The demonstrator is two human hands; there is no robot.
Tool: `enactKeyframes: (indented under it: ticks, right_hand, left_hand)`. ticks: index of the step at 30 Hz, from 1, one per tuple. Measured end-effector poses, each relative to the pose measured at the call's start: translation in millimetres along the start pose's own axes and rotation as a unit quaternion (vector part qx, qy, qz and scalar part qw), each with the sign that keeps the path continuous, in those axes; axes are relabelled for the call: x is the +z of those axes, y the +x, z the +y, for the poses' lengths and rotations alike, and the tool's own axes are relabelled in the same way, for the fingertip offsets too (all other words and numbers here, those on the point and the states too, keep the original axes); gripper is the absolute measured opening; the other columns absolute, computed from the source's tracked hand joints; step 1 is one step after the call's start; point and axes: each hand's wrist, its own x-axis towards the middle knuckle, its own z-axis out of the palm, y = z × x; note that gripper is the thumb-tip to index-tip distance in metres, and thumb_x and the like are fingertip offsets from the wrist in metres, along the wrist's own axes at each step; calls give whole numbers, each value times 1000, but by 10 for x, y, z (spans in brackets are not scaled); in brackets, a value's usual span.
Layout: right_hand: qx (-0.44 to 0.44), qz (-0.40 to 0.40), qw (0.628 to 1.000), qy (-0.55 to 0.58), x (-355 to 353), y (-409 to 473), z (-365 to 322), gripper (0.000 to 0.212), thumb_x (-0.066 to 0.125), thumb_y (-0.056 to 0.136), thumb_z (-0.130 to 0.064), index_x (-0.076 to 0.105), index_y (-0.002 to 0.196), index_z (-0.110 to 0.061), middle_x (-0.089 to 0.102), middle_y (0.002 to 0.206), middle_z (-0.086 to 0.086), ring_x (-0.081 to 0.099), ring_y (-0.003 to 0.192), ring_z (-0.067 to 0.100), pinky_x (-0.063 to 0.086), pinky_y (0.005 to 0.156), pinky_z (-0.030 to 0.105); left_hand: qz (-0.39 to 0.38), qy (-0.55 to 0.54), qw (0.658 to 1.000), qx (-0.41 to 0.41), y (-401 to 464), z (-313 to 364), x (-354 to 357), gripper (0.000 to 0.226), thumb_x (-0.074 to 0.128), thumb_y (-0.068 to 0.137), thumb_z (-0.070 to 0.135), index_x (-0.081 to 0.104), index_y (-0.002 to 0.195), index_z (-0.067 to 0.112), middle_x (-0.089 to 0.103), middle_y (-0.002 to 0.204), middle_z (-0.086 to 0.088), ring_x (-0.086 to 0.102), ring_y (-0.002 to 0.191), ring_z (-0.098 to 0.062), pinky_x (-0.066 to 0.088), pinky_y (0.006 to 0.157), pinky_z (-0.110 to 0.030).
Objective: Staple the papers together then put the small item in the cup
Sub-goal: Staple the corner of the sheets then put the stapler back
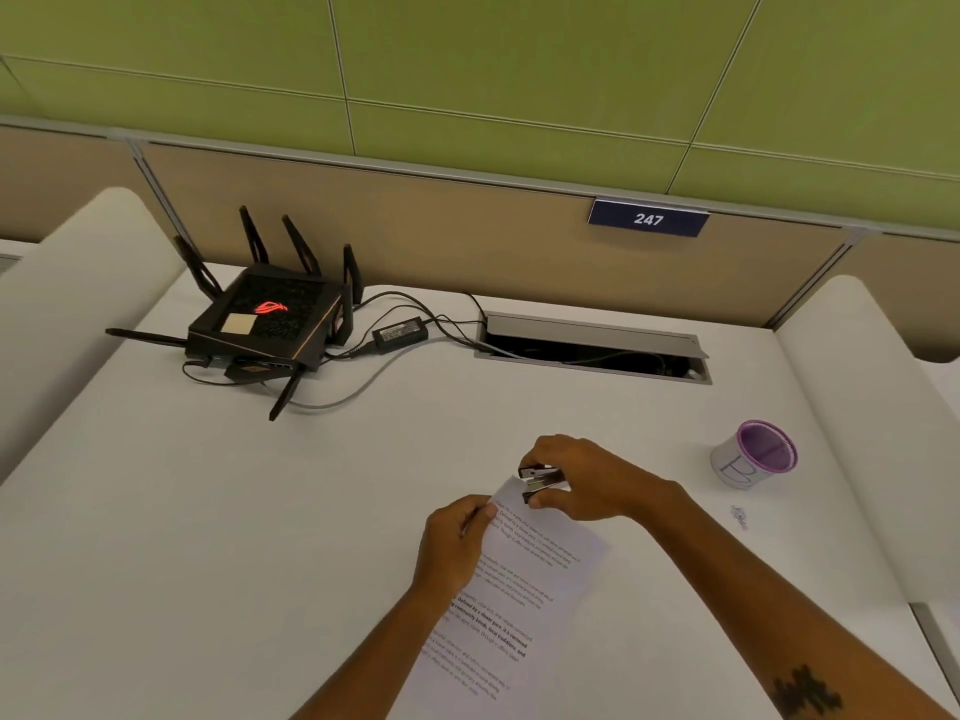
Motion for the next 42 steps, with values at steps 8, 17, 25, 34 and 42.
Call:
enactKeyframes:
  ticks: [8,17,25,34,42]
  right_hand:
    - [-8,-36,997,-69,-76,-33,-249,45,71,90,-51,64,128,-28,63,119,-8,59,105,12,55,89,32]
    - [-11,-57,992,-109,-111,-22,-409,44,72,90,-50,67,127,-25,65,118,-6,62,105,14,56,89,34]
    - [-13,-61,990,-125,-169,0,-501,40,72,91,-47,70,123,-25,67,115,-6,63,102,14,56,84,31]
    - [-5,-75,988,-137,-207,13,-568,31,72,93,-40,75,117,-21,69,105,-5,64,95,16,59,85,37]
    - [-31,-65,986,-154,-227,-1,-579,24,72,93,-33,77,113,-22,68,95,-5,63,88,15,60,77,36]
  left_hand:
    - [-24,27,999,28,-83,35,-49,17,59,107,35,75,109,27,80,98,7,77,82,-12,64,72,-22]
    - [-38,42,997,46,-126,50,-89,20,59,106,36,75,110,26,80,97,8,78,81,-12,63,70,-20]
    - [-37,53,997,48,-83,63,-108,22,59,107,37,77,111,26,81,98,7,78,80,-12,63,69,-19]
    - [-64,51,995,61,-51,92,-137,16,59,106,40,72,111,32,80,100,9,78,82,-11,66,72,-26]
    - [-149,44,986,68,-35,351,-142,39,71,92,60,52,126,56,69,119,27,75,97,-1,57,73,-14]
